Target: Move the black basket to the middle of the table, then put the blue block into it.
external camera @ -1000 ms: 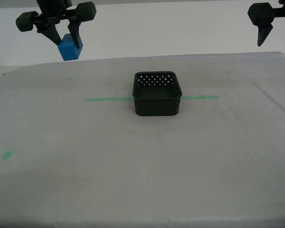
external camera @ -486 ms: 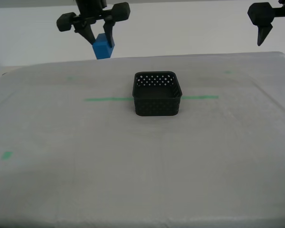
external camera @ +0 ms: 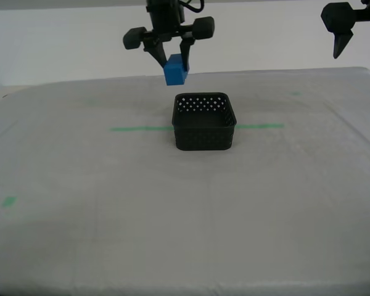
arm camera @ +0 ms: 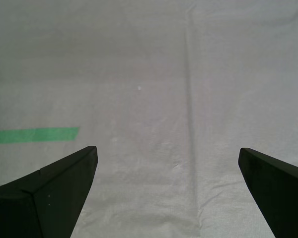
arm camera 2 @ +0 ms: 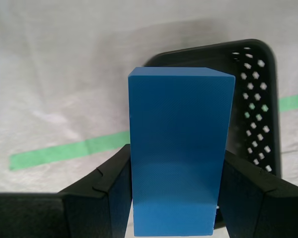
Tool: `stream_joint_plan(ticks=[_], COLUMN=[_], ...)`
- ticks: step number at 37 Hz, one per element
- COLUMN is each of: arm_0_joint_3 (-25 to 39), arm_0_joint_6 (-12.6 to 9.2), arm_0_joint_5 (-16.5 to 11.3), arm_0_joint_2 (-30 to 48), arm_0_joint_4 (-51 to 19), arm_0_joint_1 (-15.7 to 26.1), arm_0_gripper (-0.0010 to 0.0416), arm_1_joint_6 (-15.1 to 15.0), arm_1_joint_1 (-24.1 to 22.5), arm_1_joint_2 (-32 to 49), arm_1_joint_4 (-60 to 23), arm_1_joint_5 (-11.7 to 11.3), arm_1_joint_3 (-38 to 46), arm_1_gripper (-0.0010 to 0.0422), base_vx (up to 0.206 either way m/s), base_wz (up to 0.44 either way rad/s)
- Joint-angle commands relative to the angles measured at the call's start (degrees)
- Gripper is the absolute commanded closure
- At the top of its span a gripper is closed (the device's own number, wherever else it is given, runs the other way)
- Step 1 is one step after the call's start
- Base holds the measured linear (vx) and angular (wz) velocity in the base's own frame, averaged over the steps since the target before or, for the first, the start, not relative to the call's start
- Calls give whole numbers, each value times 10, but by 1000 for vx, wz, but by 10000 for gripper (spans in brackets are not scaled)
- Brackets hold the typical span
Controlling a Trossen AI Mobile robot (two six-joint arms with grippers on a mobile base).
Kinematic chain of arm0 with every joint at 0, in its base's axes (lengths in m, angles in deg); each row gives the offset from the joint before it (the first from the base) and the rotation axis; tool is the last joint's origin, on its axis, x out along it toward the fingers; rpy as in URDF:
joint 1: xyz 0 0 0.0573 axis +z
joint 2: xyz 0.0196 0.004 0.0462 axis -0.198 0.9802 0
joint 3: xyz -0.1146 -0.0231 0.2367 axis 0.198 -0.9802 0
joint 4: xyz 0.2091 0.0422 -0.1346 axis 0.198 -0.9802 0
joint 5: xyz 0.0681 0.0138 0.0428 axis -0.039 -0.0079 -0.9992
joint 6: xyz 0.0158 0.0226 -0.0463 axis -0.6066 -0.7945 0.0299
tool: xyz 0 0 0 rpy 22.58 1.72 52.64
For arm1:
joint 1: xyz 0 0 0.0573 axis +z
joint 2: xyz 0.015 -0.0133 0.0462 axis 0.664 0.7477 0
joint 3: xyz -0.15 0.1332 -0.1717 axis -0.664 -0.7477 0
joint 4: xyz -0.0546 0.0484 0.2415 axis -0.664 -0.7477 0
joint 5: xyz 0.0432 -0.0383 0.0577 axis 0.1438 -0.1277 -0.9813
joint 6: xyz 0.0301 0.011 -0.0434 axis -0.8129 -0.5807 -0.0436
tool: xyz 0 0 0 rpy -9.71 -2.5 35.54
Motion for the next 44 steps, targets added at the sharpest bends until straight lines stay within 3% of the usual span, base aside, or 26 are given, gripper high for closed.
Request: stream_joint_plan(ticks=[1, 17, 27, 33, 37, 44], arm_0_joint_3=[0, 0, 0, 0, 0, 0], arm_0_joint_6=[0, 0, 0, 0, 0, 0], arm_0_joint_5=[2, 1, 1, 1, 1, 1], arm_0_joint_2=[0, 0, 0, 0, 0, 0], arm_0_joint_4=[2, 5, 6, 7, 7, 7], arm_0_joint_1=[0, 0, 0, 0, 0, 0], arm_0_gripper=[7, 7, 7, 7, 7, 7], arm_1_joint_6=[10, 41, 104, 163, 180, 190], arm_1_joint_1=[-17, -64, -82, -93, -97, -97], arm_1_joint_2=[18, 38, 38, 38, 38, 38], arm_1_joint_4=[-4, 2, 0, 4, 6, 6], arm_1_joint_5=[4, 12, 2, -8, -21, -18], arm_1_joint_3=[21, 18, 10, 10, 5, -21], arm_1_gripper=[412, 412, 412, 412, 412, 412], base_vx=[0, 0, 0, 0, 0, 0], base_wz=[0, 0, 0, 0, 0, 0])
